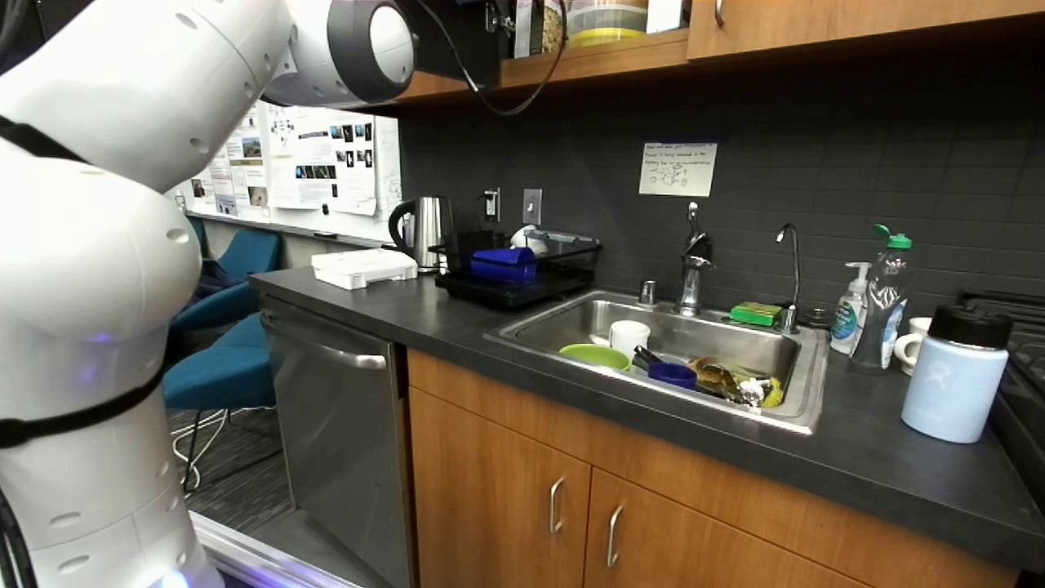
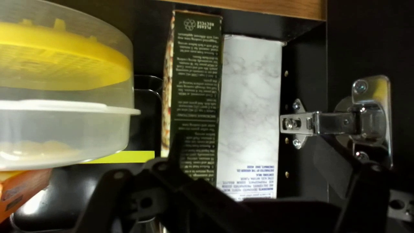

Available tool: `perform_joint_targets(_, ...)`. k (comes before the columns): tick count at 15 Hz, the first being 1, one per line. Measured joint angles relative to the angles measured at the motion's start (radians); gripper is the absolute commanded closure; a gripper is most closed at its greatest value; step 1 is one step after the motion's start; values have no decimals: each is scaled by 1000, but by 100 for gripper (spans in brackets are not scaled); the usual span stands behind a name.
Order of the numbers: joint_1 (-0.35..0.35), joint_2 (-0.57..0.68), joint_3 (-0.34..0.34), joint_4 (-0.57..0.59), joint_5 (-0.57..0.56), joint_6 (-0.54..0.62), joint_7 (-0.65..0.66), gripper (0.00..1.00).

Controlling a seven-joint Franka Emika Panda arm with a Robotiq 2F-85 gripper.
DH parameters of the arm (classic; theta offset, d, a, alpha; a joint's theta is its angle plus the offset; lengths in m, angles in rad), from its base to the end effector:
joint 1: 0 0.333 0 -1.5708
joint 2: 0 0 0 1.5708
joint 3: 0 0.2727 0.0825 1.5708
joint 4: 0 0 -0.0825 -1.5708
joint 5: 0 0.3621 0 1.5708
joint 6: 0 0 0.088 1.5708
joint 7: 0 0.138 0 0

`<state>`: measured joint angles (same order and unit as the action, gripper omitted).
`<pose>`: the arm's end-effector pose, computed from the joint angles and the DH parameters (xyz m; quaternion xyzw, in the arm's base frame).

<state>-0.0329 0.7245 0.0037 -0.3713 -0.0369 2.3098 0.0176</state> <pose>0.6864 -0.0233 0.7558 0.8211 -0.0179 0.5702 0.0209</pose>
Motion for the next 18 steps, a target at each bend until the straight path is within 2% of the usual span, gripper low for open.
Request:
perform_joint_targets(8, -6, 1, -6, 1, 0, -12, 1, 0)
perform_joint_targets(15, -7, -12, -61, 6, -22, -4, 13, 0)
perform_joint_targets(18, -6, -24, -65, 6, -26, -13, 8, 0)
